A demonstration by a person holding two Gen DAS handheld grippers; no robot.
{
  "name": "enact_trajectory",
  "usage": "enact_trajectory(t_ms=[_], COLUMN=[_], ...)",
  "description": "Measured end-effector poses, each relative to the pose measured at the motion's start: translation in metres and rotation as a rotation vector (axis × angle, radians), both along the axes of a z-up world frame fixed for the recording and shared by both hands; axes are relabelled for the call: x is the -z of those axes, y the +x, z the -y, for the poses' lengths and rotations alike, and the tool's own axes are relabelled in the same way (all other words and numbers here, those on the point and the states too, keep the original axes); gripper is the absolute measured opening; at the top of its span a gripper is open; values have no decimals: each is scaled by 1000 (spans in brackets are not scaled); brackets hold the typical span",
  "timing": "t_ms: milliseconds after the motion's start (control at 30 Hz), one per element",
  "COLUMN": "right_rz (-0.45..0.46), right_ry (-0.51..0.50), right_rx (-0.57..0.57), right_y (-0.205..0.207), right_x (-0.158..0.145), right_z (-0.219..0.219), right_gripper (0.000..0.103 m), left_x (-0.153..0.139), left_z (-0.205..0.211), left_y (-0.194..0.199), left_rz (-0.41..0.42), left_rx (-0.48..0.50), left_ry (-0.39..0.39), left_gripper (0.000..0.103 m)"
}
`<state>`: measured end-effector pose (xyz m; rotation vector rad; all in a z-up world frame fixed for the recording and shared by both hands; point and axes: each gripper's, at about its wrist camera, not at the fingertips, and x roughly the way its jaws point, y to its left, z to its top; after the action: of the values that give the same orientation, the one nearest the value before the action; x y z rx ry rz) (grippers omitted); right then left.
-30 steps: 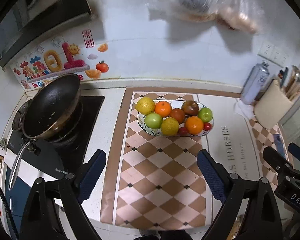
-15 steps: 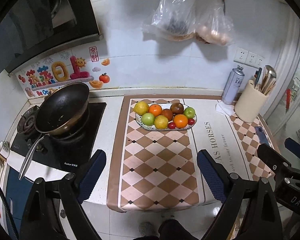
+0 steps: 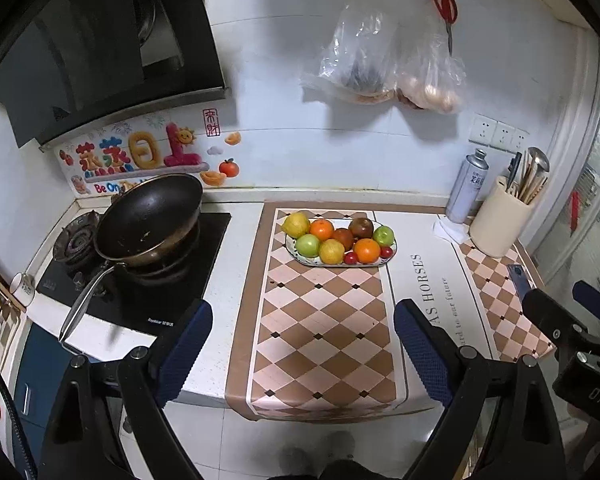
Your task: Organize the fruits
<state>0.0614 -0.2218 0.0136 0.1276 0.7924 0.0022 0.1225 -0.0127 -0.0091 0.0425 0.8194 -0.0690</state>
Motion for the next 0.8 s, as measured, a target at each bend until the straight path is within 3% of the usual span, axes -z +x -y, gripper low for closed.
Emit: enact_trajectory(t_ms=[300, 800], right_rz=[-28, -75], right_ry=[-5, -19], right_rx=[-25, 2], right_y=[40, 136], right_x=[9, 38], right_z=[11, 21], right_gripper=[100, 100], left_x=[5, 26], left_z=[12, 22], left_y=[24, 97], left_rz=[-12, -53], left_rx=[-36, -76], left_ry=[-1, 46], left_gripper=[93, 93])
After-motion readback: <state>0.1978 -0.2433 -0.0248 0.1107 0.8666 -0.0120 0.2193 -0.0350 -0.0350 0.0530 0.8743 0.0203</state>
